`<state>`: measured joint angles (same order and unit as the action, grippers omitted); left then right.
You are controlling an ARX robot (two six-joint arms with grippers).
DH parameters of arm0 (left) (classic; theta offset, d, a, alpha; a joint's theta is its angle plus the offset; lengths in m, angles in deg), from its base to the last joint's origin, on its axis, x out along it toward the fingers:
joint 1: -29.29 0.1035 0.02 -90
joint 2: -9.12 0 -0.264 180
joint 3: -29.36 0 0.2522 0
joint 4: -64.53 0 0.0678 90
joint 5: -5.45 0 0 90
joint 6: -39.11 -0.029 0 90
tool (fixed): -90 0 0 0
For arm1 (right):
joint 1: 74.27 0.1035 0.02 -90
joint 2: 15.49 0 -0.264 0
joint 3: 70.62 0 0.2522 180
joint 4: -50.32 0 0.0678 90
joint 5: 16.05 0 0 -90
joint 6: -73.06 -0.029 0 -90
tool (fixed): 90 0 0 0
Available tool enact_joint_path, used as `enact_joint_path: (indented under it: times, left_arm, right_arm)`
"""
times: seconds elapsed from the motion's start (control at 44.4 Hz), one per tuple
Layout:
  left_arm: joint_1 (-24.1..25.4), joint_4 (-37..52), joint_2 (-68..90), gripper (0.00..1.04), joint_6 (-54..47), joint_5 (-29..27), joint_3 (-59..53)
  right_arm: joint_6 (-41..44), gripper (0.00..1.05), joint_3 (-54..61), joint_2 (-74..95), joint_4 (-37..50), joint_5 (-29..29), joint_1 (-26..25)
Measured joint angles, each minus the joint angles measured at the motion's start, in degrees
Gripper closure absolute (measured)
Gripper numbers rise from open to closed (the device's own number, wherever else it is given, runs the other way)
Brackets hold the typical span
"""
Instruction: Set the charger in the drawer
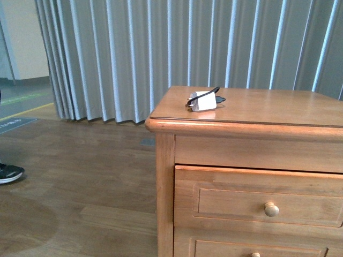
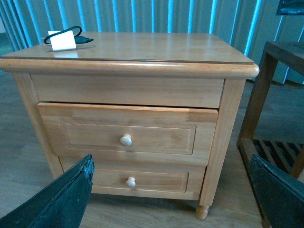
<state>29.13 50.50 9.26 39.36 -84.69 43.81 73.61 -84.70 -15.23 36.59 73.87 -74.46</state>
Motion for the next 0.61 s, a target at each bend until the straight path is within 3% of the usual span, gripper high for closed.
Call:
enact_joint_path:
  times: [0.609]
  left_arm:
    - [0.0,0.0,0.0,0.06,0.0,0.0,0.0]
  right_arm:
    - [0.0,0.08,0.0,0.0,0.0,0.0,0.0]
